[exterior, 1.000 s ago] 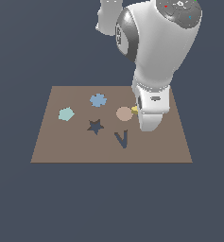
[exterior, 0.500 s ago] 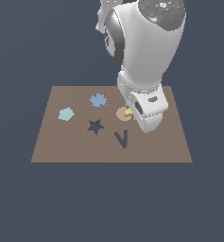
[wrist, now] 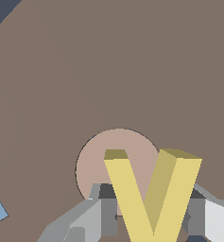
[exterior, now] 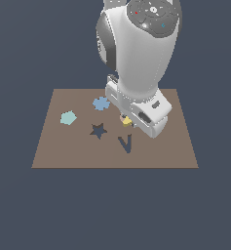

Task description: Insert a designated object into the corresponding slot on a board.

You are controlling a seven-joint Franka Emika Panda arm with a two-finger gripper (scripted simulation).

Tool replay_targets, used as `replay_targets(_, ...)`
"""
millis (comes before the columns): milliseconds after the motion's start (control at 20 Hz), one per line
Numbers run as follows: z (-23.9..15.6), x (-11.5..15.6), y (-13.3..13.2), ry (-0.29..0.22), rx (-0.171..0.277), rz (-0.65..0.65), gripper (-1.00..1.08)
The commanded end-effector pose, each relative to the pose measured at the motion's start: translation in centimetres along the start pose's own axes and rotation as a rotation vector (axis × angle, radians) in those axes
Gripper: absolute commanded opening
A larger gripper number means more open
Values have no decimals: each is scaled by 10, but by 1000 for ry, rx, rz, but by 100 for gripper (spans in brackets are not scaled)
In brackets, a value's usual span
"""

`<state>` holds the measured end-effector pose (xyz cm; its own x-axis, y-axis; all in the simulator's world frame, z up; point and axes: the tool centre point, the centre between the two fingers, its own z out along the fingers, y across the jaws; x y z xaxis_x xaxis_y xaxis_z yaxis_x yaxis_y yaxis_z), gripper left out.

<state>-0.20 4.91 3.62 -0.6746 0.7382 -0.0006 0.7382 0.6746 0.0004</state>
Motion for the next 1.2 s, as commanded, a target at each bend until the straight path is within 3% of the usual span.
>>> replay_targets(0,-1,-7,1,0,0,-91,-100)
replay_targets(750,-3,-45,21,0,0,-624,-100)
replay_targets(1150,-3,-57,35,0,1,-847,-100)
